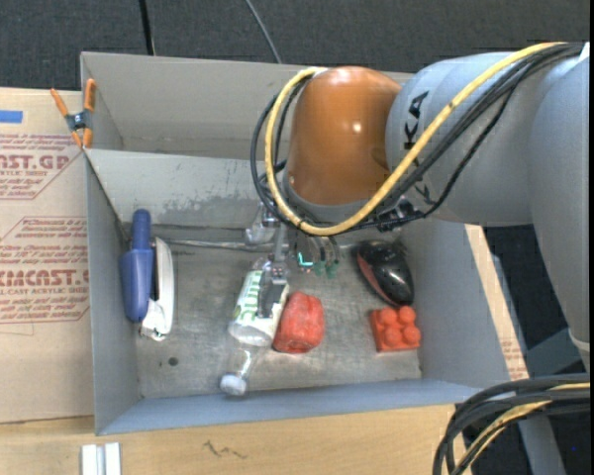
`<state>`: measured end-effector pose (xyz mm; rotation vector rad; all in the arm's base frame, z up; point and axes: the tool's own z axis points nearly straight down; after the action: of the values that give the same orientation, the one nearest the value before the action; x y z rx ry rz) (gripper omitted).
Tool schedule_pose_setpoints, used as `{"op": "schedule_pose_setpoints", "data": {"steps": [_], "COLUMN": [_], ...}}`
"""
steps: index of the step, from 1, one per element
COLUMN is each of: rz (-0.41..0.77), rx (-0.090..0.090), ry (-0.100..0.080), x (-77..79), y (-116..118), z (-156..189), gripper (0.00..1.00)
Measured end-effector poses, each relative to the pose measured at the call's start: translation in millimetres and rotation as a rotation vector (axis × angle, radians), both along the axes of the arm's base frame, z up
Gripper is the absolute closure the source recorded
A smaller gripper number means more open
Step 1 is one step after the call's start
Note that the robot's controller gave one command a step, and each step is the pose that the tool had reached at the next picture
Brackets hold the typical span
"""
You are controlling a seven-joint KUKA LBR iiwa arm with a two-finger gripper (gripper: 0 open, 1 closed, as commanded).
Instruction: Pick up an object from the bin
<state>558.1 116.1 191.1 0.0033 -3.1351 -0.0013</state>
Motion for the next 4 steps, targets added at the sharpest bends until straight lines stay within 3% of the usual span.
{"op": "schedule_pose_setpoints", "data": {"steps": [1, 2, 3, 4], "rz": [-0.001, 0.081, 0.197, 0.197], "rx": [0.001, 0.001, 0.005, 0.005], "ry": [-0.008, -0.014, -0.006, -0.006], "x": [1.7, -7.8, -5.5, -5.4], "y": [-0.5, -4.0, -30.2, -30.2], "z": [4.6, -18.4, -110.9, -110.9], "gripper": [0.00, 0.00, 1.00, 1.00]}}
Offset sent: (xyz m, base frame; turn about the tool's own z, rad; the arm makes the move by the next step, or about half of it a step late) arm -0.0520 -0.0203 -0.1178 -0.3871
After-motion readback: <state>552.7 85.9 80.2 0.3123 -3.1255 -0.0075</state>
